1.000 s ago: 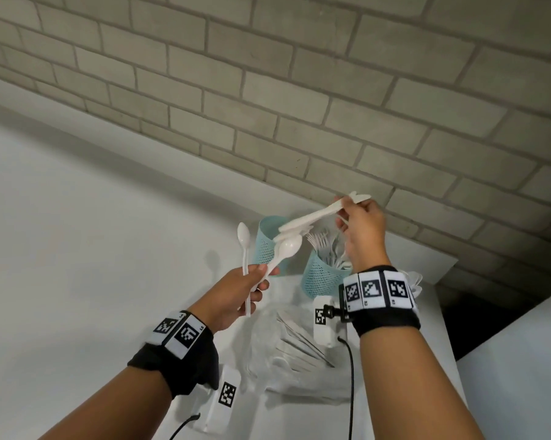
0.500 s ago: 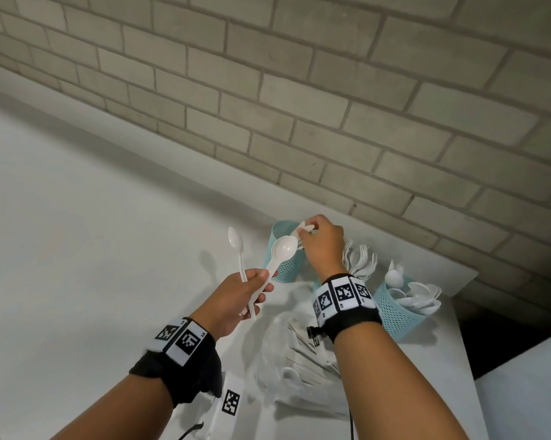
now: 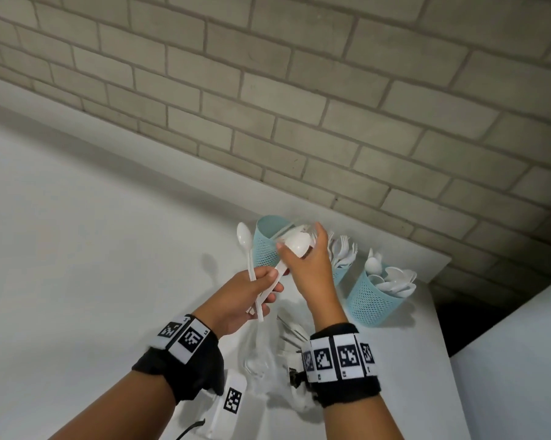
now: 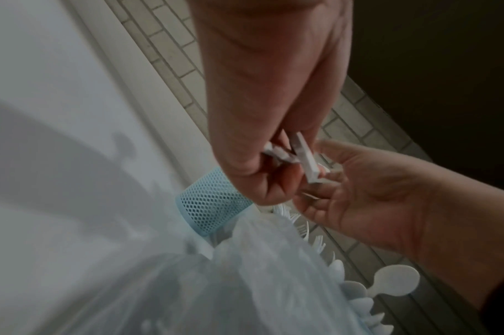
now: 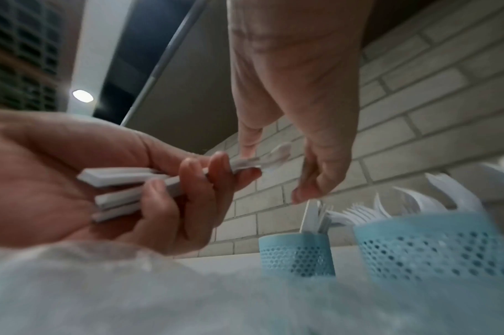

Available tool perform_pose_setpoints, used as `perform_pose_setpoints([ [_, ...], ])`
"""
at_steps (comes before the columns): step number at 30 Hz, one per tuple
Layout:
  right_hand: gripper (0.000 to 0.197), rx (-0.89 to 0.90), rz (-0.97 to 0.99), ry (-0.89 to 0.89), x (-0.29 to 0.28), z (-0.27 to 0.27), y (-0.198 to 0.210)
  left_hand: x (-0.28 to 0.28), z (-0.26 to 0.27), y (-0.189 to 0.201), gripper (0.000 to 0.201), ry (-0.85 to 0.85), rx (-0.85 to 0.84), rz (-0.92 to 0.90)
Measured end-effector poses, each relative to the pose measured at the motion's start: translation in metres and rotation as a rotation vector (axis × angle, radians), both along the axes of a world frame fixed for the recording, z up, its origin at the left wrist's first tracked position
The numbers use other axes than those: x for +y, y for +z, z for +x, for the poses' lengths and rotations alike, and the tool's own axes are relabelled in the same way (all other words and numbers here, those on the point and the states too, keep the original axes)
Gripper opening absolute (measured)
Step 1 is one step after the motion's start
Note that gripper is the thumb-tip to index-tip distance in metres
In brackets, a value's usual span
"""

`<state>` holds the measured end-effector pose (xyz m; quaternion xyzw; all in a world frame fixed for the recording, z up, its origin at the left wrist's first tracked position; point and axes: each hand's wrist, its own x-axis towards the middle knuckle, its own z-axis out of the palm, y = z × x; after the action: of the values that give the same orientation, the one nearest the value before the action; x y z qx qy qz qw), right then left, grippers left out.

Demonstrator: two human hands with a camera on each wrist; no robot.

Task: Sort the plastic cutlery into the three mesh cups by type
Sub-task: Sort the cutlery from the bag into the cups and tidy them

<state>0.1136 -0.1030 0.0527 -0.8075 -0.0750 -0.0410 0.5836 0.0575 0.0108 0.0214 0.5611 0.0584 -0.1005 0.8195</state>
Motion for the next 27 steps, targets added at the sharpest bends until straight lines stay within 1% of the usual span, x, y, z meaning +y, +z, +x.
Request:
perform_pose_setpoints([
  [1, 0.075, 0.065, 0.037, 0.030, -0.002, -0.001, -0.003, -0.002, -0.002, 0.001, 0.021, -0.029, -0.002, 0.007],
  [2, 0.066, 0.122, 0.108, 0.055, -0.005, -0.001, -0.005, -0.004, -0.004, 0.001, 0.022, -0.050, -0.005, 0.016],
  [4, 0.037, 0.186, 0.241, 0.103, -0.009, -0.005, -0.003, -0.006, -0.007, 0.003, 0.024, -0.064, -0.011, 0.052],
  [5, 0.029, 0.209, 0.280, 0.119, -0.011, -0.006, -0.001, -0.006, -0.008, 0.003, 0.026, -0.065, -0.015, 0.075],
  [7, 0.023, 0.261, 0.340, 0.136, -0.013, -0.009, 0.001, -0.007, -0.010, 0.004, 0.028, -0.071, -0.029, 0.118],
  [8, 0.024, 0.278, 0.360, 0.122, -0.014, -0.009, 0.000, -0.007, -0.010, 0.005, 0.030, -0.077, -0.036, 0.146],
  [10, 0.038, 0.304, 0.370, 0.085, -0.013, -0.009, -0.002, -0.011, -0.012, 0.007, 0.036, -0.100, -0.048, 0.235],
  [12, 0.054, 0.276, 0.318, 0.066, -0.014, -0.011, -0.001, -0.015, -0.014, 0.008, 0.042, -0.135, -0.071, 0.354],
  [13, 0.056, 0.247, 0.296, 0.050, -0.014, -0.013, -0.001, -0.018, -0.014, 0.009, 0.044, -0.147, -0.088, 0.420],
  [14, 0.051, 0.222, 0.283, 0.031, -0.012, -0.014, -0.002, -0.020, -0.013, 0.009, 0.044, -0.152, -0.103, 0.483],
  [16, 0.025, 0.187, 0.291, 0.007, -0.007, -0.019, -0.002, -0.023, -0.013, 0.010, 0.040, -0.141, -0.126, 0.571],
  [17, 0.018, 0.197, 0.322, 0.011, -0.005, -0.020, -0.002, -0.025, -0.013, 0.011, 0.039, -0.135, -0.131, 0.606],
  [19, 0.026, 0.239, 0.377, 0.030, -0.007, -0.021, 0.000, -0.027, -0.014, 0.011, 0.036, -0.130, -0.145, 0.677],
  [21, 0.025, 0.246, 0.406, 0.052, -0.012, -0.020, 0.000, -0.028, -0.015, 0.011, 0.030, -0.142, -0.199, 0.774],
  [24, 0.045, 0.225, 0.352, 0.036, -0.017, -0.020, -0.002, -0.031, -0.012, 0.004, 0.022, -0.165, -0.292, 0.898],
  [26, 0.043, 0.212, 0.396, -0.009, -0.021, -0.017, -0.008, -0.031, -0.011, 0.002, 0.019, -0.170, -0.287, 0.892],
  [27, 0.040, 0.205, 0.446, -0.043, -0.024, -0.016, -0.008, -0.030, -0.010, 0.001, 0.022, -0.183, -0.256, 0.831],
])
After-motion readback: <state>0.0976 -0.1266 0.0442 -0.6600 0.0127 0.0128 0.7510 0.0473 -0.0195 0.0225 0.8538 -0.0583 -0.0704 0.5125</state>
